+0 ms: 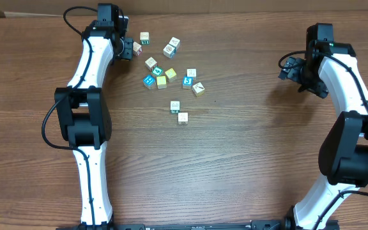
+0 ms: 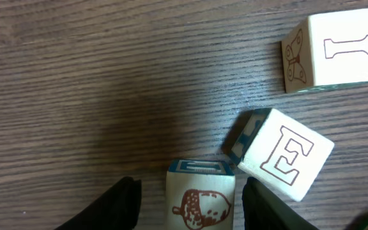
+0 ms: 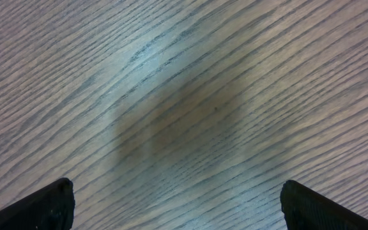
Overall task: Form a circle
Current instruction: 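Lower the left gripper and grasp a block with an acorn picture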
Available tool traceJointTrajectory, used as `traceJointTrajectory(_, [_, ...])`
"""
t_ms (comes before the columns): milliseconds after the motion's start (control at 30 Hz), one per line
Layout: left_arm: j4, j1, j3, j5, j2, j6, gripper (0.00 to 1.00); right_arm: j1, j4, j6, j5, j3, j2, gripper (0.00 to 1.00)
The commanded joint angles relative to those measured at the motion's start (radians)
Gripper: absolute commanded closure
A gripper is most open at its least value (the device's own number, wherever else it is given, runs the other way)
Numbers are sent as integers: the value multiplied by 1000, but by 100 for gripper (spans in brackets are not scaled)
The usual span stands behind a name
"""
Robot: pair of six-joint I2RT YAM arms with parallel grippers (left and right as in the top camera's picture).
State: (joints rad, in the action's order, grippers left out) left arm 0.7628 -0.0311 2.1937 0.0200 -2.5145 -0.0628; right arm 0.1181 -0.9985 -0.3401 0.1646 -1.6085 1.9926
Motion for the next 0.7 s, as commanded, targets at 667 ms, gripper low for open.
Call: traceJointTrajectory(667, [-29, -2, 17, 9, -39, -7, 89, 1, 2, 1, 11, -21, -25, 0])
